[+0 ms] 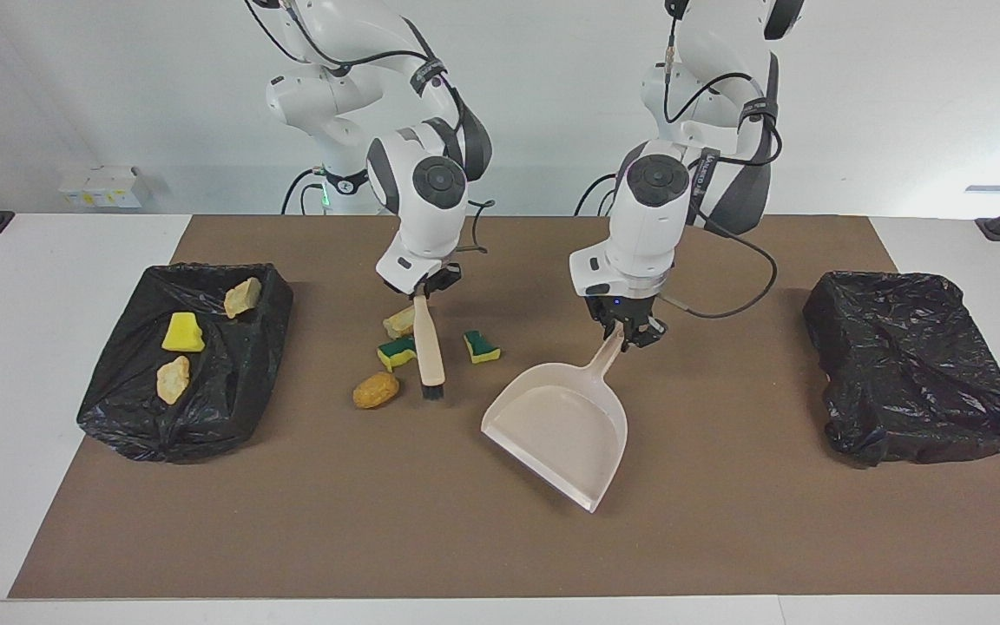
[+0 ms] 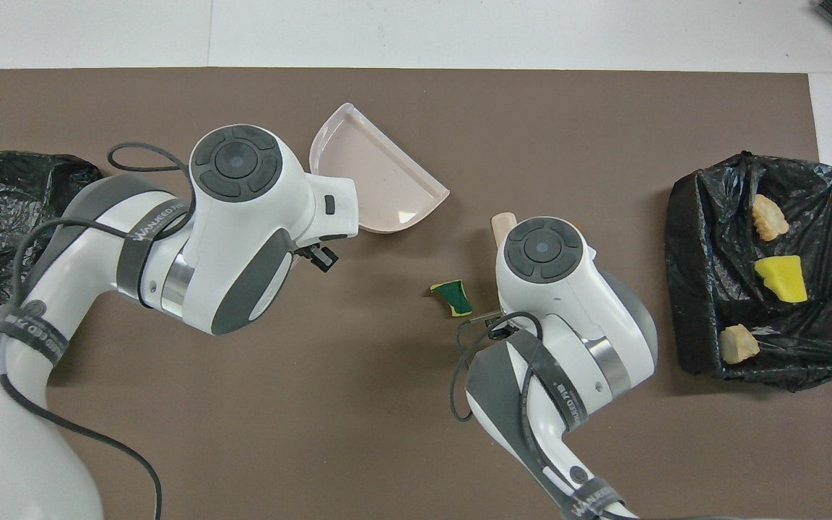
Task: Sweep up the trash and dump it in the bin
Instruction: 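Slide the dustpan toward the crumbs while the right gripper sweeps them closer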
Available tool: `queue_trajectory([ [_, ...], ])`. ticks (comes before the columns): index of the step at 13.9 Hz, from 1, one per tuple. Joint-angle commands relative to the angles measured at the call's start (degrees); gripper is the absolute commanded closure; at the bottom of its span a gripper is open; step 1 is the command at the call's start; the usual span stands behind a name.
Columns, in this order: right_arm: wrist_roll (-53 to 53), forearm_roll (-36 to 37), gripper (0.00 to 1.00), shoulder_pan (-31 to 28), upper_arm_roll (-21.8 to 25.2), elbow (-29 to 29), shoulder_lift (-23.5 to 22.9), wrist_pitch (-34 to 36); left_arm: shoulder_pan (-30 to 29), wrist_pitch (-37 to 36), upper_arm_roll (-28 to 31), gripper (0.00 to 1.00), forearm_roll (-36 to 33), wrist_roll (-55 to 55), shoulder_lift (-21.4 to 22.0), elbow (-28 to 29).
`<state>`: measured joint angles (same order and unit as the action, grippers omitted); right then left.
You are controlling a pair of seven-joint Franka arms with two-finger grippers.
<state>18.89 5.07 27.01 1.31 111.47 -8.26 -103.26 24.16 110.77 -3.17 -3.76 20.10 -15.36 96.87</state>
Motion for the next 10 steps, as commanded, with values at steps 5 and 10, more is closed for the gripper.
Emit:
queue_trajectory([
  [5,-6.65,4.86,1.0,-12.21,-0.08,3.13,1.75,1.49,-4.55,-8.54,-0.17,1.0,-0.89,21.79,5.69,1.39],
  [10,-9.92,4.78,1.0,-18.56,-0.25,9.19,4.12,-3.7,-7.98,-10.67,-0.25,1.0,-0.98,34.36,8.32,4.81],
])
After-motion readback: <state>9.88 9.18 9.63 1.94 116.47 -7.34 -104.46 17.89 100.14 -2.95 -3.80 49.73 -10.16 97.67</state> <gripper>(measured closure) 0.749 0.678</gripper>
